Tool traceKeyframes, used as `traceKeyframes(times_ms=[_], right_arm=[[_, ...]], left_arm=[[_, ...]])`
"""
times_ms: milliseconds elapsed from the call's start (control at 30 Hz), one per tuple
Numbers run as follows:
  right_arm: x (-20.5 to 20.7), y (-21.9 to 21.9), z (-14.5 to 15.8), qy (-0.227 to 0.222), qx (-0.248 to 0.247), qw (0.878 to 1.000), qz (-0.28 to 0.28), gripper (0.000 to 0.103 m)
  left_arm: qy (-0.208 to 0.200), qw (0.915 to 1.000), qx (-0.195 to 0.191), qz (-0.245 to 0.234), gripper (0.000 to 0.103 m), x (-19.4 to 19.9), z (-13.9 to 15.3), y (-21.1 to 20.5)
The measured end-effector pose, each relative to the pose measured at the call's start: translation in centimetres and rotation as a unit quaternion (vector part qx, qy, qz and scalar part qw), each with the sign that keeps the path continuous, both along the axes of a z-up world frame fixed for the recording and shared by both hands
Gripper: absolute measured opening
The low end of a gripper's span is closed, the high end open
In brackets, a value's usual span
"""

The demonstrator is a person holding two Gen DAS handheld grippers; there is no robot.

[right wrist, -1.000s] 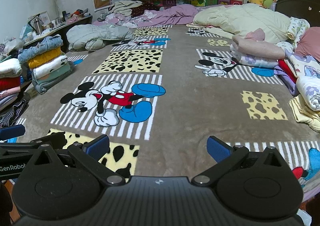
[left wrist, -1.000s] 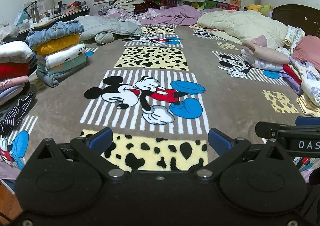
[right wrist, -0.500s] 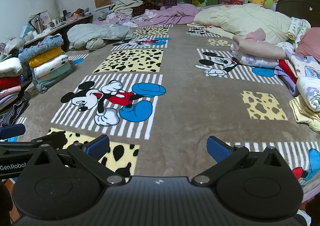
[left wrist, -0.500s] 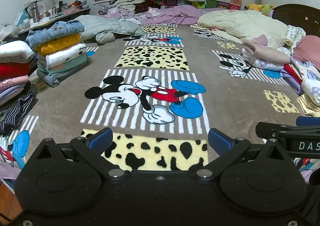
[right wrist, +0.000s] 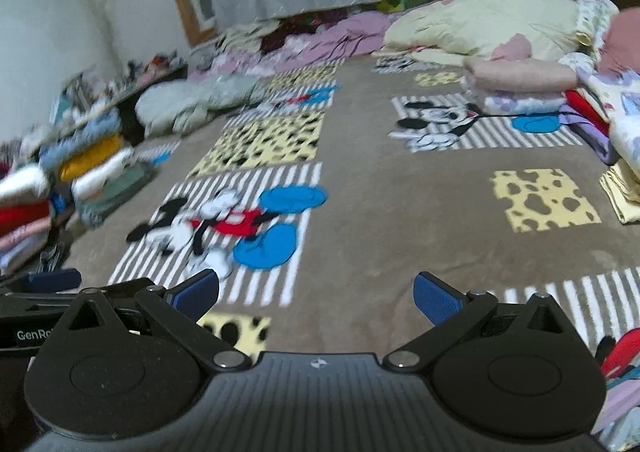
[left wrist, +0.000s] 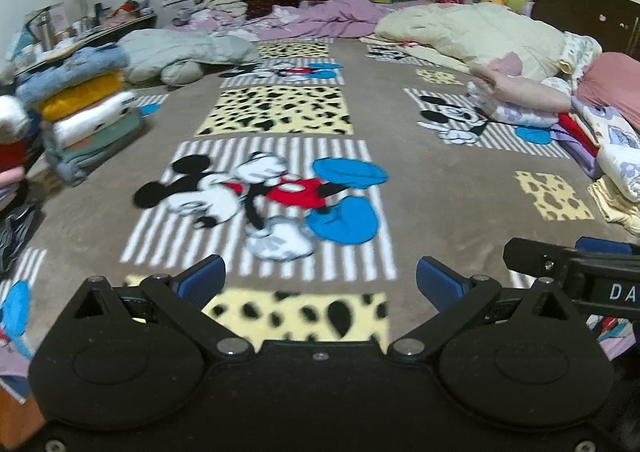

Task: Fold clothes
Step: 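Reach into the bed pile and grasp the white floral cloth with the left tool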

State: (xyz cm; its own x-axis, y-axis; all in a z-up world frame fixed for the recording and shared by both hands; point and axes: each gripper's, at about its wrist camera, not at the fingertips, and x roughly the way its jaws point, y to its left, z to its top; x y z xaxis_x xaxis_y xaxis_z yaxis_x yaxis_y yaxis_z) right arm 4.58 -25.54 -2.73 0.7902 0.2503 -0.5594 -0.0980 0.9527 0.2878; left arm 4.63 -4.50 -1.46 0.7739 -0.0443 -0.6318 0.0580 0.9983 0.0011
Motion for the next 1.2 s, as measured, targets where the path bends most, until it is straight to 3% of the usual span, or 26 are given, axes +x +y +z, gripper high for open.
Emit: traceKeyframes(times_ms=[233,367,467,667,833,967,1033,1133,1200], right_arm=[[2.5,-7.9,-1.2,-0.042,0.029,0.997,-0.059,0.103],[3.3,-13.9,-1.7,-0.078,0.055,0.987,-0.129,0.103],[2.8,-18.4,-2.5,-0.126,0.084,0.972,-0.179,0.103],[1.6,-26.4,-5.8,-0.179,0.088,0.942,-0.271,0.103],[0.8,-31.7,-9.3,-0.170,0.082,0.916,-0.354,0.103],[0.6,-34.1,-11.3,-0.153,0.104,0.898,-0.399,0.103],[0.1,-34.9,-11.7,-0.158,0.111,0.891,-0.412,0.103],[-0.8,-36.3,-12.5,-0.166,0.131,0.877,-0.432,0.103],[-0.9,-37.2,-12.9,-0.164,0.152,0.869,-0.443,0.103]], left_arm=[[-0.032,0.9983,-0.030,-0.039,0.103,3.8,0.5,-5.9],[0.008,0.9923,-0.071,-0.101,0.103,6.0,0.2,-9.5],[0.011,0.9868,-0.082,-0.139,0.103,6.9,0.2,-12.7],[-0.023,0.9757,-0.043,-0.214,0.102,8.0,0.5,-21.4],[-0.047,0.9659,-0.043,-0.251,0.102,9.6,0.3,-27.9],[-0.006,0.9500,-0.086,-0.300,0.102,12.0,-0.7,-32.9],[0.008,0.9433,-0.065,-0.325,0.102,12.6,-1.0,-35.6],[-0.015,0.9385,-0.008,-0.345,0.102,12.5,-1.7,-39.3],[-0.008,0.9338,-0.006,-0.358,0.102,13.1,-2.3,-40.9]])
